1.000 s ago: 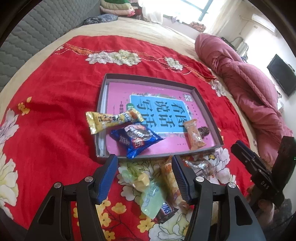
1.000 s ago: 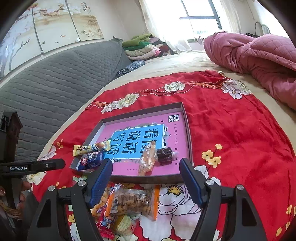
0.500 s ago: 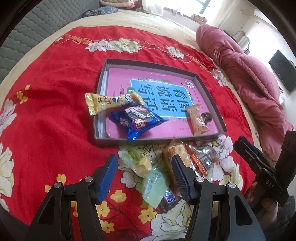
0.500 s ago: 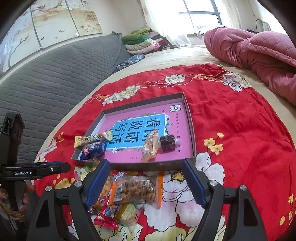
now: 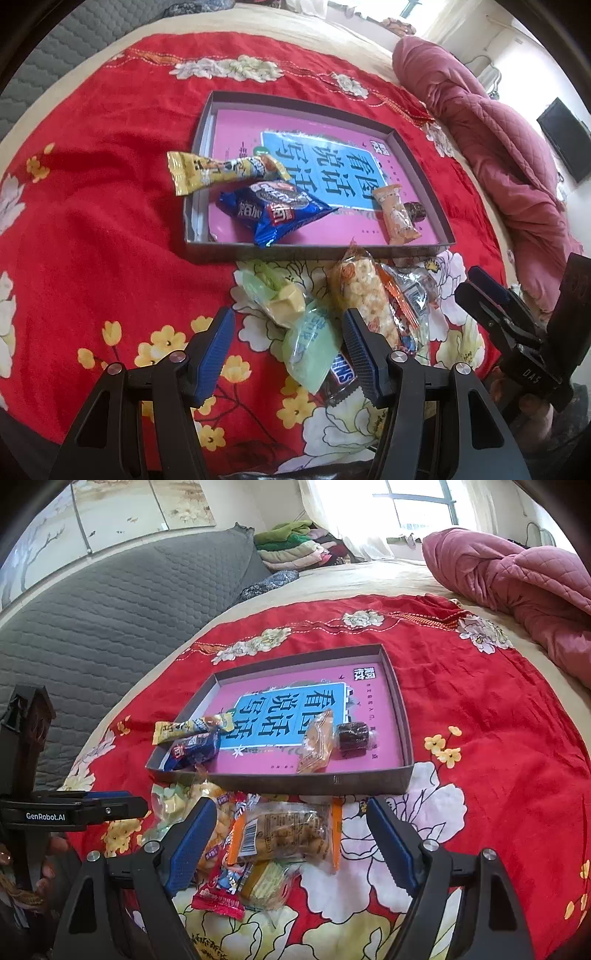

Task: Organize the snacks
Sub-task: 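Withdraw both open tools from the tray back toward the snack pile, then grasp the clear cookie bag with the right tool while the left tool grasps the green packet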

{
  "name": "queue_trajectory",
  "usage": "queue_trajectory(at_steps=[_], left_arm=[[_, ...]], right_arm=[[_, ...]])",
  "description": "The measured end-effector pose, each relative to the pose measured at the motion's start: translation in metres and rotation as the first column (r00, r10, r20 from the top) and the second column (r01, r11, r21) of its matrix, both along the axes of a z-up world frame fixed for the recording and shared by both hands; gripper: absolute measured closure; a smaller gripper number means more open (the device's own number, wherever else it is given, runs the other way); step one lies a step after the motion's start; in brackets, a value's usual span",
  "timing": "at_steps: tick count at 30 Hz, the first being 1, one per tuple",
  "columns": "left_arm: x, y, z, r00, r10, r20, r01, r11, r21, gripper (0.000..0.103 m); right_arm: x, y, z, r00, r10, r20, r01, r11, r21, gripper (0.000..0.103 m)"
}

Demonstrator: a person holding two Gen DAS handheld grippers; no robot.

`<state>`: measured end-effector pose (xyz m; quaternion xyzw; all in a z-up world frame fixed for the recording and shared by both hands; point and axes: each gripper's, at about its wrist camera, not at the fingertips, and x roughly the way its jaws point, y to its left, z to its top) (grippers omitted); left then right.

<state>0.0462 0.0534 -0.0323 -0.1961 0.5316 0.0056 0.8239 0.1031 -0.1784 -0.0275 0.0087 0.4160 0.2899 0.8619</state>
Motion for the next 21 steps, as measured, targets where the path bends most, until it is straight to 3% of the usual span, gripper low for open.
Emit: queue_trajectory(at_steps=[11, 21], left_arm=[[0.002, 0.004, -0.013, 0.999, 0.009, -0.031, -0.01, 0.999, -0.053, 0.041], [0.006, 0.004, -0.027, 0.999, 0.011, -0.044, -0.014, 0.996, -0.087, 0.041]], right_arm=[[-0.002, 0.007, -0.009, 0.999, 0.028, -0.034, -0.028, 0.999, -0.017, 0.02], [0.009, 0.011, -0.029, 0.992, 0.035, -0.118, -0.036, 0.999, -0.006, 0.02]])
